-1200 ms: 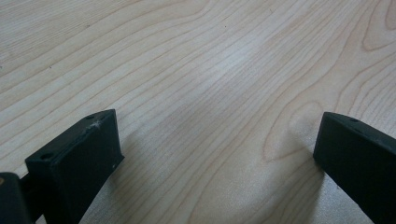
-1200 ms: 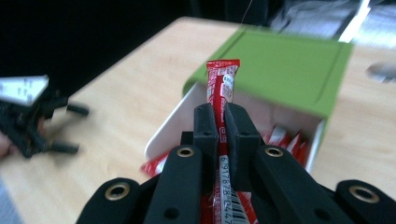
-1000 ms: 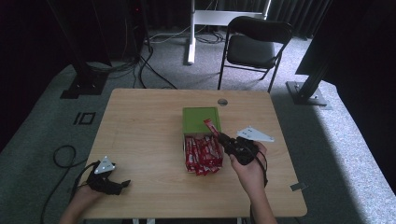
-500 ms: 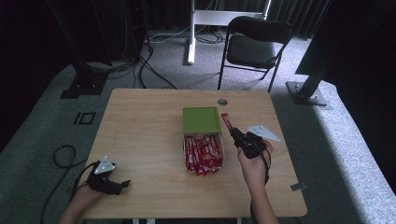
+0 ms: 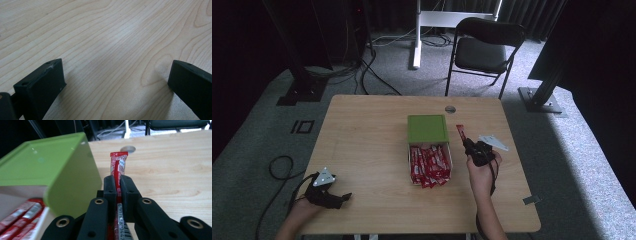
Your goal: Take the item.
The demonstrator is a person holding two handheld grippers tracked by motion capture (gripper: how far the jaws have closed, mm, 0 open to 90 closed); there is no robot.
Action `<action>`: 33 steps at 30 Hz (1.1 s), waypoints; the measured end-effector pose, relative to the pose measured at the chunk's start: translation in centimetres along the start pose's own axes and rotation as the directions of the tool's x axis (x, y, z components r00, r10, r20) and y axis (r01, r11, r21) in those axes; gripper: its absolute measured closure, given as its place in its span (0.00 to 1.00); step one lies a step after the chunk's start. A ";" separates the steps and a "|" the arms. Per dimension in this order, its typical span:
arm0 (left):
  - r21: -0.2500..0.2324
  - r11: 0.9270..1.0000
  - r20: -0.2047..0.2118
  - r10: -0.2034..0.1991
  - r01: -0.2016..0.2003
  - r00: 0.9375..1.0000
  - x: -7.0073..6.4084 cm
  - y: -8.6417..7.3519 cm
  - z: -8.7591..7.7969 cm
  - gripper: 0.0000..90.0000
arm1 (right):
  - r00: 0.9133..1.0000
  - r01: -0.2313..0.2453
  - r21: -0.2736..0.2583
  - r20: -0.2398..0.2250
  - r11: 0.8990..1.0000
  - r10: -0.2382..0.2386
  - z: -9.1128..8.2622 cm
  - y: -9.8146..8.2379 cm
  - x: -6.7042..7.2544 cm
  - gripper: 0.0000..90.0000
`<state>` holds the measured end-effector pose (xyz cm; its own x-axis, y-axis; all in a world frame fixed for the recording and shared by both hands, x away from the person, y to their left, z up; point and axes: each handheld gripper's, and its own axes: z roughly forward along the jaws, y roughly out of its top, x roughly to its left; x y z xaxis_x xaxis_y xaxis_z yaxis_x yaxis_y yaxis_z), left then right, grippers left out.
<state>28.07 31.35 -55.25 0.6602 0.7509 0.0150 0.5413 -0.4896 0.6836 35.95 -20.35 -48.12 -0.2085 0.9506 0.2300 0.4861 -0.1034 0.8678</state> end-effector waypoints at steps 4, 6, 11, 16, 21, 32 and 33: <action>0.000 1.000 0.000 0.001 -0.001 1.000 0.0 0.0 0.0 0.02 | 1.000 -0.009 0.020 0.024 1.000 0.009 1.2 -0.8 -0.5 0.94; 0.000 1.000 0.000 0.000 0.000 1.000 0.0 0.0 0.0 0.02 | 0.999 -0.019 0.033 0.032 0.999 0.018 1.8 -1.2 -0.6 0.94; -0.001 1.000 0.000 0.000 0.000 1.000 0.0 0.0 0.0 0.02 | 0.998 -0.040 0.070 0.042 0.997 0.037 3.2 -2.2 -1.0 0.94; 0.000 1.000 0.000 0.000 0.000 1.000 0.0 0.0 0.0 0.02 | 0.998 -0.046 0.110 0.048 0.993 0.040 4.4 -3.3 -1.0 0.94; -0.001 1.000 0.000 0.000 0.000 1.000 0.0 0.0 0.0 0.02 | 0.998 -0.059 0.153 0.045 0.987 0.052 5.2 -3.8 -1.2 0.94; -0.001 1.000 0.000 0.000 0.000 1.000 0.0 0.0 0.0 0.02 | 0.997 -0.071 0.189 0.041 0.979 0.064 5.9 -4.2 -1.5 0.93; 0.000 1.000 0.000 0.000 0.000 1.000 0.0 0.0 0.0 0.02 | 0.997 -0.074 0.195 0.037 0.978 0.068 6.0 -4.2 -1.6 0.92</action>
<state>28.07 31.35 -55.25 0.6603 0.7508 0.0151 0.5411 -0.4896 0.6837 39.28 -19.63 -54.79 -0.1435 0.9516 0.2719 0.6560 -0.1143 0.7461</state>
